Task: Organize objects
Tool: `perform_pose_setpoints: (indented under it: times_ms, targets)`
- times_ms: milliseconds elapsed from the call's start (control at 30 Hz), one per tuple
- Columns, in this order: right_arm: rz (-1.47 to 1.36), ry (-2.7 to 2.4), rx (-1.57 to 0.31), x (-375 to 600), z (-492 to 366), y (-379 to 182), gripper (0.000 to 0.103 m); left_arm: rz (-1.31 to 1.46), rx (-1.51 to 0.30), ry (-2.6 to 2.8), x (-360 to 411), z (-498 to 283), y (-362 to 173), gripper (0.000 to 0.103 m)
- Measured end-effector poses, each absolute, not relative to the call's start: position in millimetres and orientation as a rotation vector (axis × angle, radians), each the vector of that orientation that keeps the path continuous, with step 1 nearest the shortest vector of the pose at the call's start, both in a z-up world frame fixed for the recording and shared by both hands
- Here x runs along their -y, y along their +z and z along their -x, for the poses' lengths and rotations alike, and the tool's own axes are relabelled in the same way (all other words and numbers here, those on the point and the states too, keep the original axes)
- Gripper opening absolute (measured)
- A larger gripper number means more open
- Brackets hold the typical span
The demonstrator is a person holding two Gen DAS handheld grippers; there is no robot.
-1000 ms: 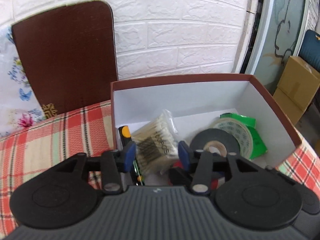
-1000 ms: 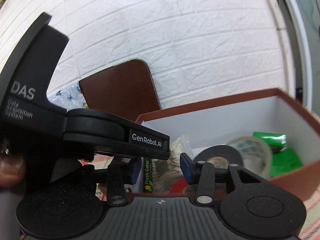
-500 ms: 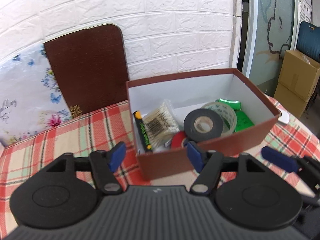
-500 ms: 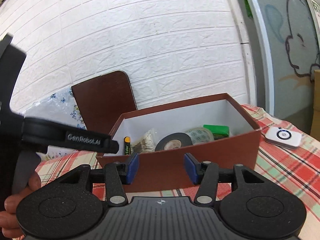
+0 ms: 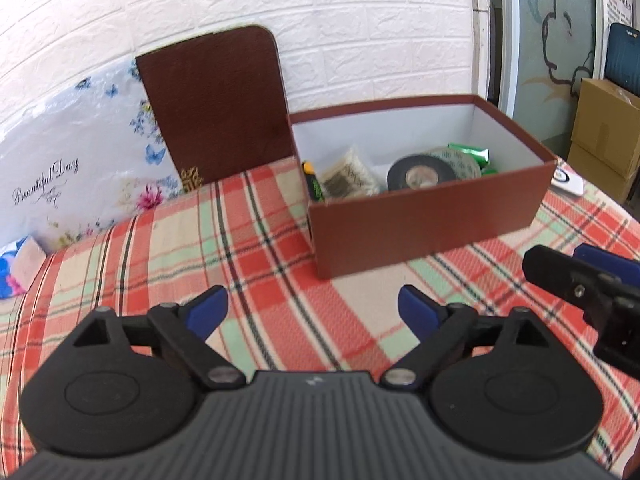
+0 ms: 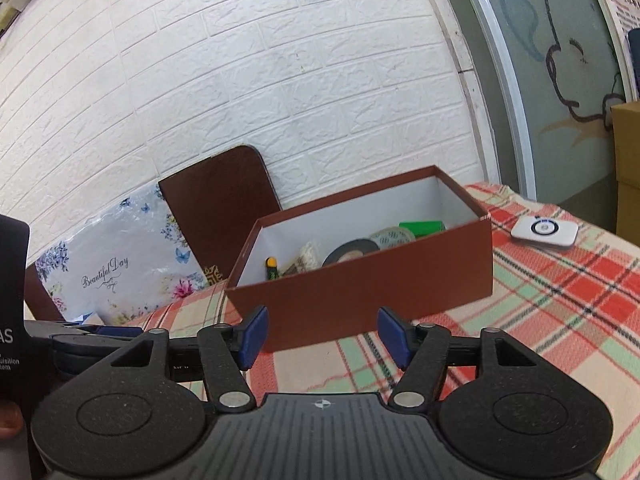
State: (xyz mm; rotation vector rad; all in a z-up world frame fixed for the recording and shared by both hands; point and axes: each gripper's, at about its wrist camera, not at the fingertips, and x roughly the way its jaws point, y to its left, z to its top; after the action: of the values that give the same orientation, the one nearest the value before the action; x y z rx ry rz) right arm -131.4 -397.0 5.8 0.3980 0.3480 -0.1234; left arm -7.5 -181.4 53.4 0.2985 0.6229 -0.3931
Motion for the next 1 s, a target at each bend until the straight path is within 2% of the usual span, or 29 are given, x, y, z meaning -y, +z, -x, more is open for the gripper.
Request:
perform_pose_setpoints:
  times_ms: [233,400,1000]
  targets:
    - [-0.423,-0.119,-0.358,389.6,143.8,4.9,0.073,-0.313,-0.641,-0.364,169.7,22.1,43.9,0.102]
    - [-0.422,-0.118,-0.354,382.5,149.6,7.2,0.077,-0.315,-0.643,-0.353,164.2,32.1,42.2,0.103]
    - [-0.405,-0.122,-0.352,375.7,153.3,8.3,0.079,-0.327,-0.622,-0.305,158.7,41.9,44.6,0.103]
